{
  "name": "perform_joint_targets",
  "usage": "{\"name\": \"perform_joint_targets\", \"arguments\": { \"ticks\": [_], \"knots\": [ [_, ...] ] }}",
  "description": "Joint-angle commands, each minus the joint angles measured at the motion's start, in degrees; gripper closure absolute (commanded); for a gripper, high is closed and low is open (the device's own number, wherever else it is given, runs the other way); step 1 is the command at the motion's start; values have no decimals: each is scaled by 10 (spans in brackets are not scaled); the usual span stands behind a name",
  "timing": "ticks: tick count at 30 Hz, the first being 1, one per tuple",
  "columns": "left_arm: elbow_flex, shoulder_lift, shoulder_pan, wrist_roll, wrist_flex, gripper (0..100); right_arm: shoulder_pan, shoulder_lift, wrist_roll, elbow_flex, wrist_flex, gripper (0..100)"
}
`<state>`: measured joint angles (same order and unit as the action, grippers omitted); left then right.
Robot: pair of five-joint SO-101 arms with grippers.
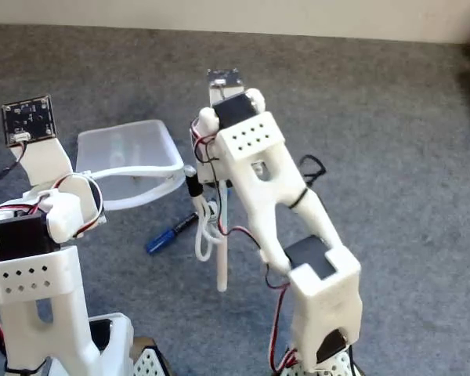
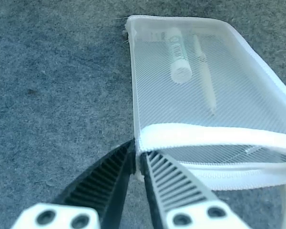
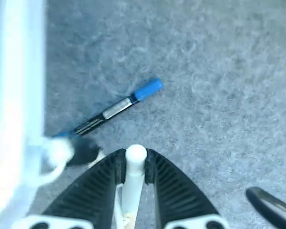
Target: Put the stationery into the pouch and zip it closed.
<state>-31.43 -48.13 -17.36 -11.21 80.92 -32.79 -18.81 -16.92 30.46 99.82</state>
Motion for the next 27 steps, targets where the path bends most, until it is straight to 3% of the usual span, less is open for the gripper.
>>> {"name": "perform_joint_targets", "arguments": {
  "ticks": [1,12,27],
  "knots": [
    [6,1,-8,-1,-12,993,-10,87,7,-29,10,993],
    [6,1,-8,-1,-12,993,-10,204,8,-105,3,993],
    [5,1,-8,-1,-12,993,-11,395,4,-339,-167,993]
  ]
}}
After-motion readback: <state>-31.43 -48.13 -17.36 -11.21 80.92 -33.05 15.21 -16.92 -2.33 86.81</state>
